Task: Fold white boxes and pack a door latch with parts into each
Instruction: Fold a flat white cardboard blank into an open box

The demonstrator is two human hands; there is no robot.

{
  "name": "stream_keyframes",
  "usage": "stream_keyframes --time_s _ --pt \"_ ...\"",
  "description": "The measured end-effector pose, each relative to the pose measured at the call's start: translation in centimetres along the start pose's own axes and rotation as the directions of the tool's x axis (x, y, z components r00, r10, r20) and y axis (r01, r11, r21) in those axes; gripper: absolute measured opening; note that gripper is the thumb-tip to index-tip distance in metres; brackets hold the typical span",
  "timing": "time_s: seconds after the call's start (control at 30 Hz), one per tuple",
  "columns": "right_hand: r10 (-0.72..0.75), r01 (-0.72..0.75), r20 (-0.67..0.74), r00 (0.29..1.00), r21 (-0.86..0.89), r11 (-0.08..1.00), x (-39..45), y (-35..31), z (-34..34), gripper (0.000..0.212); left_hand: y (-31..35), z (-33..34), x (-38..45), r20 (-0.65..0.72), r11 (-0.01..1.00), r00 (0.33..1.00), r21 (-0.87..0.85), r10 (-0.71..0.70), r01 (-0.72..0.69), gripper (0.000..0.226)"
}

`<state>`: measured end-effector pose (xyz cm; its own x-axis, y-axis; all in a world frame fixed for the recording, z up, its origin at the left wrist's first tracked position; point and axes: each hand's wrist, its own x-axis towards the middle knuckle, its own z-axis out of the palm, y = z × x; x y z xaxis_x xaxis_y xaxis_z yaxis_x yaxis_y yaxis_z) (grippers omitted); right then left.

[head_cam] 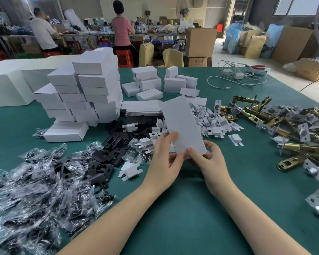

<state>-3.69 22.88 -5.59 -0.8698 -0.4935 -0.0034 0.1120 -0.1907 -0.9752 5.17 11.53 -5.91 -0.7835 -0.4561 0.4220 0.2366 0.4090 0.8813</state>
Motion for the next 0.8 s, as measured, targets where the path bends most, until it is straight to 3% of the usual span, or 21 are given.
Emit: stream_keyframes --time_s 0.07,0.17,0.27,0.33,0.4,0.47,0.7,0.8 --pt "-0.043 0.042 -0.035 0.998 -0.035 0.998 0.0 0.0 0.0 0.04 -0.1 0.0 -0.1 0.035 0.994 0.999 0.109 0.009 -0.013 0.058" --pt "-0.17 0.162 -0.081 0.982 -0.096 0.982 0.3 -0.3 -0.5 0.035 -0.1 -0.3 -0.2 0.02 0.907 0.992 0.403 0.121 -0.119 0.09" --pt "-0.284 0.268 -0.05 0.958 -0.207 0.941 0.3 -0.8 -1.2 0.034 0.2 -0.4 -0.2 -0.001 0.598 0.952 0.778 0.307 -0.192 0.105" --pt "-0.3 0.298 0.029 0.953 -0.246 0.922 0.1 -1.0 -1.2 0.039 0.6 -0.4 -0.2 0.015 0.453 0.941 0.874 0.338 -0.177 0.109" --pt "-0.308 0.327 0.111 0.945 -0.288 0.9 -0.1 -0.9 -0.9 0.044 0.5 -0.6 -0.2 0.082 0.383 0.92 0.892 0.384 -0.239 0.111" --pt "-0.339 0.37 0.15 0.929 -0.332 0.868 -0.3 -0.8 -0.6 0.041 0.3 -0.8 0.0 0.092 0.383 0.907 0.885 0.41 -0.263 0.109" --pt "-0.454 0.449 0.066 0.889 -0.321 0.834 -1.5 -0.3 0.4 0.022 -0.3 -0.8 0.2 -0.028 0.585 0.945 0.791 0.327 -0.178 0.098" --pt "-0.487 0.475 0.048 0.872 -0.317 0.821 -1.8 -0.5 0.6 0.018 -0.4 -0.8 0.2 -0.042 0.608 0.946 0.775 0.321 -0.172 0.094"
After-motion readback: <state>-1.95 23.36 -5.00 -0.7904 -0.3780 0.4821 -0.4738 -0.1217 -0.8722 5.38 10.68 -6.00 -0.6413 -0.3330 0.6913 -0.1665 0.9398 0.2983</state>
